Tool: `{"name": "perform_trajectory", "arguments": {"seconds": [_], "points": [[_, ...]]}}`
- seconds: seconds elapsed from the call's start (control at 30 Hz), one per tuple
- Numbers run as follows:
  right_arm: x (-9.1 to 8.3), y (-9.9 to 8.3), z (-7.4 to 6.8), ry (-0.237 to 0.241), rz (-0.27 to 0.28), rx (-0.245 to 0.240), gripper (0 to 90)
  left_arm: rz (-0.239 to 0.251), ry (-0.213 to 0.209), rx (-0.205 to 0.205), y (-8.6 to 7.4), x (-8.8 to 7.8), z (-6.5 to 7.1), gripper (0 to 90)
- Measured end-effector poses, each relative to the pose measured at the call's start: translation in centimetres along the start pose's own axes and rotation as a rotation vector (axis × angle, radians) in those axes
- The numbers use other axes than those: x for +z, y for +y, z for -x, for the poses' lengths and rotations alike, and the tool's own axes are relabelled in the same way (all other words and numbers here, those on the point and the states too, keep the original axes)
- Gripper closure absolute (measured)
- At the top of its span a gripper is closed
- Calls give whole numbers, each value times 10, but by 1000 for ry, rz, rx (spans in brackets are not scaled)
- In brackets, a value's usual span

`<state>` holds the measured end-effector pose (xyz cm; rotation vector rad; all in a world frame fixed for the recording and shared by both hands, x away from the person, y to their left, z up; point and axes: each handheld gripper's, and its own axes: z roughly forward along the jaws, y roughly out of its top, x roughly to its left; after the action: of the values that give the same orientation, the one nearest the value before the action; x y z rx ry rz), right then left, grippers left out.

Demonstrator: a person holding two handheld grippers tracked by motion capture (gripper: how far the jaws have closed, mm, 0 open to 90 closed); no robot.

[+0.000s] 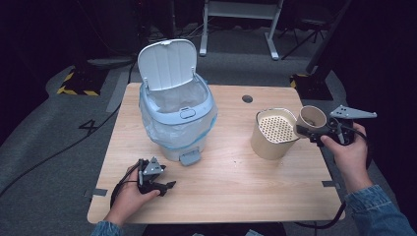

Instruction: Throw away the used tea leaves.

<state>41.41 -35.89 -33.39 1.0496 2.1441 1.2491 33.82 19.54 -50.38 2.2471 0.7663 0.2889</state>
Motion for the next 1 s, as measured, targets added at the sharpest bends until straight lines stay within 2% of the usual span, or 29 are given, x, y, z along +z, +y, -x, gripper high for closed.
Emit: {"name": "perform_trajectory", "arguments": {"seconds": [0.07, 0.27, 0.47, 0.6, 0.7, 0.73, 0.77, 0.8, 0.87, 1.0], "points": [[3, 4, 5, -25, -13, -27, 298, 1, 0, -4, 0, 0, 0, 282], [12, 9, 14, -58, -33, -57, 298, 0, 4, -3, 0, 0, 0, 282], [21, 12, 21, -70, -42, -71, 298, 0, 3, -3, 0, 0, 0, 283], [30, 16, 24, -89, -49, -99, 298, 0, 4, -3, 0, 0, 0, 283], [35, 19, 24, -122, -69, -140, 298, 0, 4, -3, 0, 0, 0, 282], [39, 21, 24, -141, -78, -170, 299, 0, 3, -3, 0, 0, 0, 282], [39, 21, 24, -141, -78, -170, 299, 0, 3, -3, 0, 0, 0, 283], [41, 22, 23, -160, -92, -202, 299, 0, 3, -3, 0, 0, 0, 282], [43, 23, 22, -169, -98, -220, 299, 0, 3, -3, 0, 0, 0, 282], [48, 25, 16, -234, -149, -324, 299, 0, 3, -4, 0, 0, 0, 283]]}}
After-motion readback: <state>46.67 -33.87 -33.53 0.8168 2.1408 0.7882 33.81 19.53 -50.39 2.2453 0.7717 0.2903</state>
